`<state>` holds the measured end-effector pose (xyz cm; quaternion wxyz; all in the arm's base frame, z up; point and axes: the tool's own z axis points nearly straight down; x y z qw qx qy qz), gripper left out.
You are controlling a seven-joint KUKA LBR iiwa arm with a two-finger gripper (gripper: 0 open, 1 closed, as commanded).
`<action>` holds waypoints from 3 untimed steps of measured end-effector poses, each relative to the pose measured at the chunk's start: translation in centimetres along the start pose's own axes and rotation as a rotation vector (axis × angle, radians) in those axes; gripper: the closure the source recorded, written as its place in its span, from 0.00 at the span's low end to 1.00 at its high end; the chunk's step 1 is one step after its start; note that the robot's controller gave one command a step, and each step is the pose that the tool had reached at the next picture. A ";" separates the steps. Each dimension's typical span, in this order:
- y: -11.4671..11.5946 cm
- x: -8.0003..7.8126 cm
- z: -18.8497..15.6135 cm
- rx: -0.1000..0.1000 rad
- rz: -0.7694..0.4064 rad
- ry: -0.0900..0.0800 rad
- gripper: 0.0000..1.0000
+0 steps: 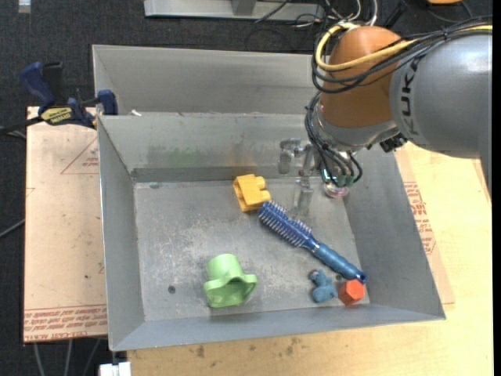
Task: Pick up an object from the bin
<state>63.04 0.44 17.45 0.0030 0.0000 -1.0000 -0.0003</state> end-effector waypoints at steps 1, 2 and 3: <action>0.5 1.0 10.7 -0.001 0.052 -0.007 0.00; 0.6 0.6 9.9 -0.003 0.053 -0.019 1.00; 3.4 1.1 0.8 -0.002 0.013 -0.016 1.00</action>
Offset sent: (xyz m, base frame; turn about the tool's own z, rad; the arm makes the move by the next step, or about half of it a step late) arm -0.0104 0.0044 -0.1034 0.0525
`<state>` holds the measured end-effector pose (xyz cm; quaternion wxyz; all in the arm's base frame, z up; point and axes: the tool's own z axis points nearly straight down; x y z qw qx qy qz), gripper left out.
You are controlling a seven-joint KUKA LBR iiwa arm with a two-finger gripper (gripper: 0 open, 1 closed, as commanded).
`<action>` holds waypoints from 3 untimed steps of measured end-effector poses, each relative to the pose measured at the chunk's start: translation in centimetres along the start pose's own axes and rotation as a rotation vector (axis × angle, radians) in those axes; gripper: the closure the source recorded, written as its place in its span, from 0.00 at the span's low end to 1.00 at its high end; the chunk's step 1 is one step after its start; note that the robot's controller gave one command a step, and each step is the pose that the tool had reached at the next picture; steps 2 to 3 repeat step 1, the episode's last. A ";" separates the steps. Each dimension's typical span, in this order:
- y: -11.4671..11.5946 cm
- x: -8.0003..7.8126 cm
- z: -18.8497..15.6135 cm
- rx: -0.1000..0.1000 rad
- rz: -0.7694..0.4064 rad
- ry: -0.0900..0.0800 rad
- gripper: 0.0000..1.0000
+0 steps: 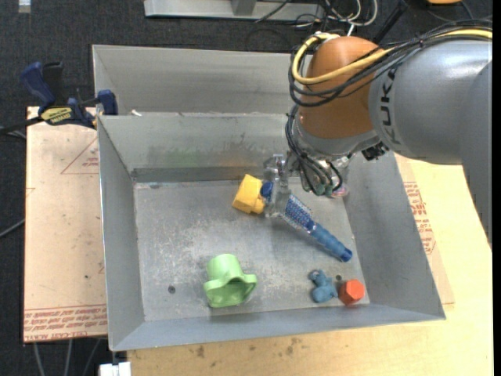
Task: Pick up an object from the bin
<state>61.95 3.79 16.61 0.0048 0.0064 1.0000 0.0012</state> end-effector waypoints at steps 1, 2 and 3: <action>-5.5 4.5 -4.0 -0.002 -0.212 0.005 1.00; -5.5 4.5 -4.0 -0.002 -0.212 0.005 1.00; -5.5 4.5 -4.0 -0.002 -0.212 0.005 1.00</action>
Offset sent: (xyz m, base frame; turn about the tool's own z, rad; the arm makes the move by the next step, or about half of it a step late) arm -0.0470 -0.0555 0.0379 -0.2167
